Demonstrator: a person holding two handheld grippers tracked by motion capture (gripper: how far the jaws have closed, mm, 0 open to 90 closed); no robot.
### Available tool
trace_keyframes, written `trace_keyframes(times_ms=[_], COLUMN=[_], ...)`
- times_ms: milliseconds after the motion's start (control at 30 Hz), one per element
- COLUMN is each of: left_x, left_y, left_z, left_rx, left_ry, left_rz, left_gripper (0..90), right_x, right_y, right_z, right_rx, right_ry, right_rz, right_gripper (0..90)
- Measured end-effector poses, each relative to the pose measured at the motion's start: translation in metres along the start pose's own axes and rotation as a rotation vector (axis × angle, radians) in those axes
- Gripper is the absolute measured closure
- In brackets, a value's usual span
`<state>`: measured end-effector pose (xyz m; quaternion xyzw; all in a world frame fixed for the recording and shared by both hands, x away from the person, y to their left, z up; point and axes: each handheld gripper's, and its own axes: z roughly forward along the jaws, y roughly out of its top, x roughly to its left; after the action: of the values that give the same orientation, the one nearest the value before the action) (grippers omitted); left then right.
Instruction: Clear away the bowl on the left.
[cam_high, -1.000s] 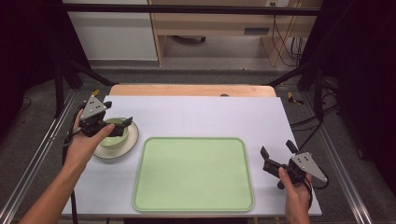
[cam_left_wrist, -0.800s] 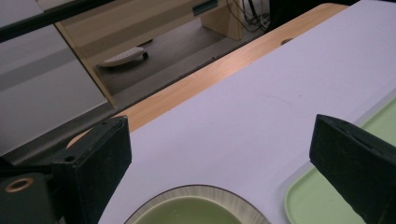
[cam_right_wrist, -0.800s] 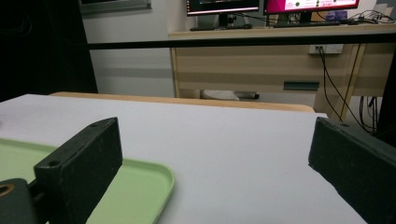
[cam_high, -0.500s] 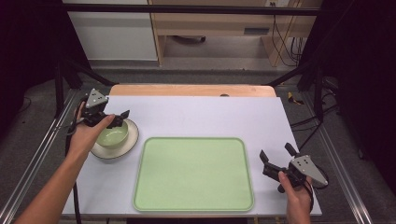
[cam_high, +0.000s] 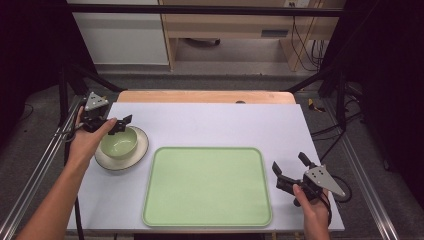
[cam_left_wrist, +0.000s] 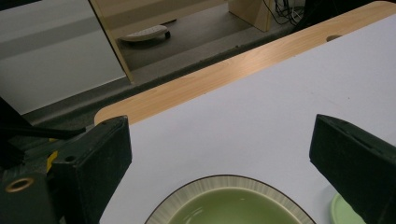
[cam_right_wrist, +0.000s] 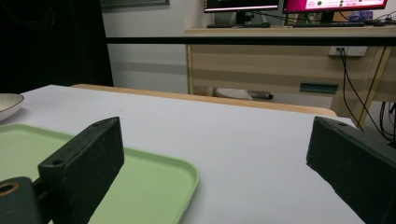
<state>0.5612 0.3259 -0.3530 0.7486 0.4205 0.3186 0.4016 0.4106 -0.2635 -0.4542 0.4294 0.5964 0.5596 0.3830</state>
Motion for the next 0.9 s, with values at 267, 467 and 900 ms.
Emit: trace_keyframes(times_ms=[267, 467, 900], left_x=[0.012, 0.017, 0.031], left_y=[-0.008, -0.013, -0.03], left_z=[-0.008, -0.014, -0.011], left_rx=[0.028, 0.053, 0.102], left_ry=[0.03, 0.044, 0.056], left_rz=[-0.008, -0.02, -0.073], left_gripper=[5.8, 6.3, 5.8], right_x=[0.003, 0.008, 0.008], right_y=[0.0, 0.001, 0.0], right_z=[0.007, 0.009, 0.009], right_rx=[0.002, 0.008, 0.022], right_ry=[0.018, 0.028, 0.039], right_rz=[0.001, 0.002, 0.0], right_gripper=[4.4, 4.4, 4.4])
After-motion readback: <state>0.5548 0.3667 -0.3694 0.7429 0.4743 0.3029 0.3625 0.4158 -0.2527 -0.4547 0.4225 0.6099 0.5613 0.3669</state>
